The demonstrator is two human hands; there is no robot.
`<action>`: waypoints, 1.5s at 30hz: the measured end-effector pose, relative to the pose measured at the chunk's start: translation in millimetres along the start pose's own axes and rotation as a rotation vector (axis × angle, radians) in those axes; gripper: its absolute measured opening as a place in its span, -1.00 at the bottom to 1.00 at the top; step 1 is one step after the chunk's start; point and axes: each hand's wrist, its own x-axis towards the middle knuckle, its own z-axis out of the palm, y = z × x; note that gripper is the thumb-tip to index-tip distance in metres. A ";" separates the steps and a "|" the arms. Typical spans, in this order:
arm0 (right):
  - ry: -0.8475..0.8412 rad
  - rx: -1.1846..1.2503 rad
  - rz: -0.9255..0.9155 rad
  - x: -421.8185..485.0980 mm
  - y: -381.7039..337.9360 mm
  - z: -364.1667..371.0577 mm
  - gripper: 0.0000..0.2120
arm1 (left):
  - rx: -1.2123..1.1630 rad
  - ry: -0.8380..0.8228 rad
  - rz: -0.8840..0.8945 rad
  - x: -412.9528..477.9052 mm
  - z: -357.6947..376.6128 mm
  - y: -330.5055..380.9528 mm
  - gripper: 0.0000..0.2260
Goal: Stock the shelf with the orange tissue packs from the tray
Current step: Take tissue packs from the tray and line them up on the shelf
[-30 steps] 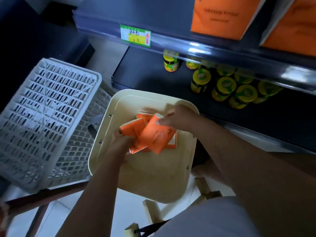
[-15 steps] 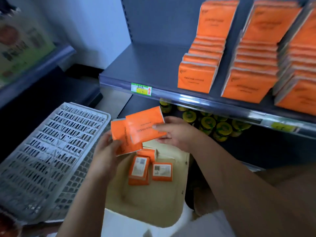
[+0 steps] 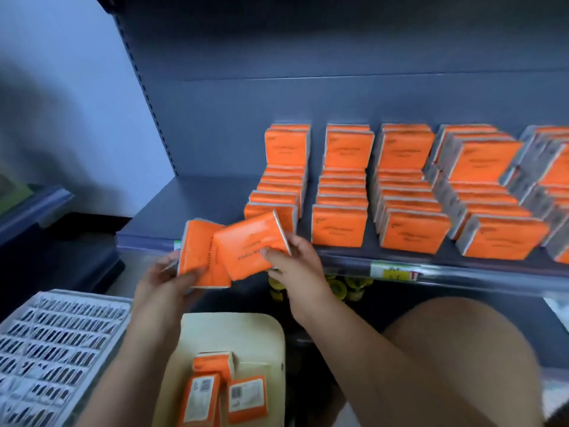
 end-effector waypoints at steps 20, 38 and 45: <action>0.297 0.298 -0.313 -29.9 -122.3 -89.9 -0.86 | -0.019 -0.267 0.282 -16.3 196.7 71.5 -0.72; 0.418 -0.243 -0.598 34.8 -205.1 -219.7 -0.43 | -0.477 0.053 0.345 35.9 383.4 74.5 -0.68; 0.384 -1.030 -0.999 68.2 -205.9 -221.6 -0.51 | -0.620 0.089 0.260 68.2 372.9 60.6 -0.57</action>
